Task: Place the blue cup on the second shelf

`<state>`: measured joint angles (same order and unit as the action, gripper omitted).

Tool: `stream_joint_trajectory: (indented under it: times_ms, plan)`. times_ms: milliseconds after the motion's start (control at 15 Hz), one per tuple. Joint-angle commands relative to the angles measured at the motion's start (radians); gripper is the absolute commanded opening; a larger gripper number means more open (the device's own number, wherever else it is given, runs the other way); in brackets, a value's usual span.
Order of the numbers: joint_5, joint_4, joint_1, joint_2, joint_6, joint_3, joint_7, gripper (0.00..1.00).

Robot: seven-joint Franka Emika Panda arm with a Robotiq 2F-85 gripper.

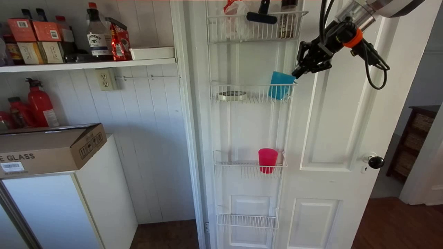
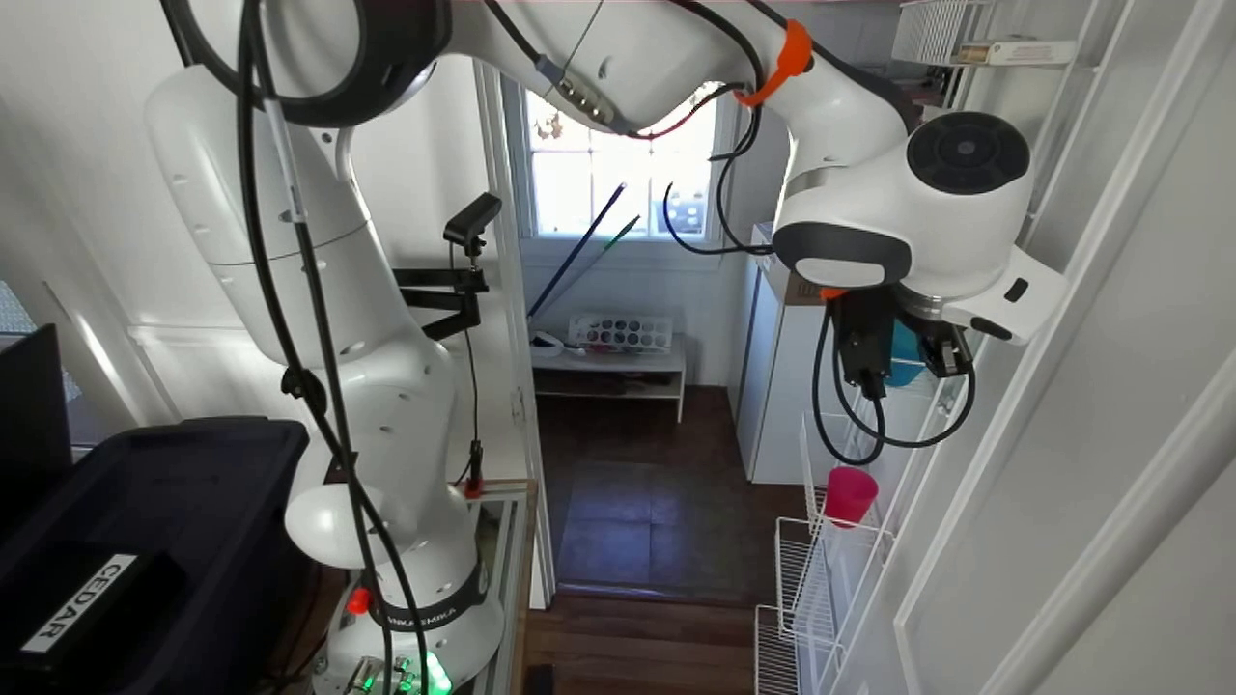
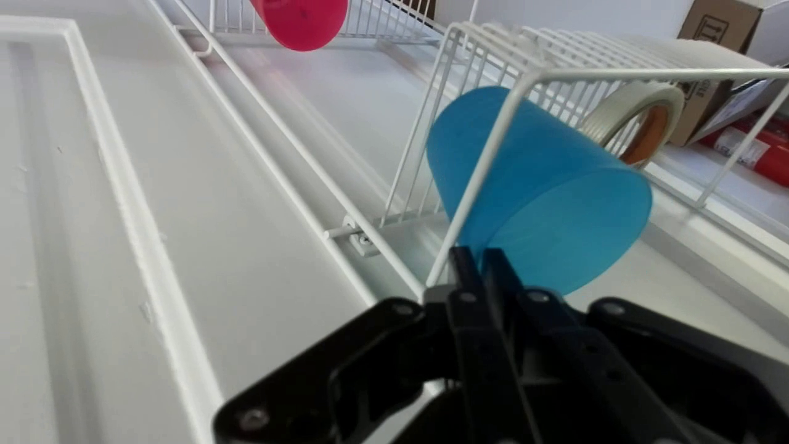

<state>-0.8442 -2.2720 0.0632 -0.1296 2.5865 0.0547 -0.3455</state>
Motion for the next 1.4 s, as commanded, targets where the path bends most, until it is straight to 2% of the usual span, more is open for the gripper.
stream_joint_trajectory:
  times_ms: [0,400,533,933,1267,1333]
  plan:
    - [0.053,0.020,0.012,0.015,0.022,0.001,0.056,0.40]
    - [-0.010,0.033,0.008,-0.026,-0.020,-0.035,0.000,0.83]
    - [0.044,0.017,-0.005,-0.049,-0.050,-0.052,-0.012,0.97]
    - [0.129,-0.033,-0.042,-0.140,-0.169,-0.112,-0.009,1.00]
    - [0.130,-0.069,-0.062,-0.227,-0.314,-0.181,-0.071,1.00]
    - [0.109,-0.026,-0.048,-0.163,-0.270,-0.168,-0.054,1.00]
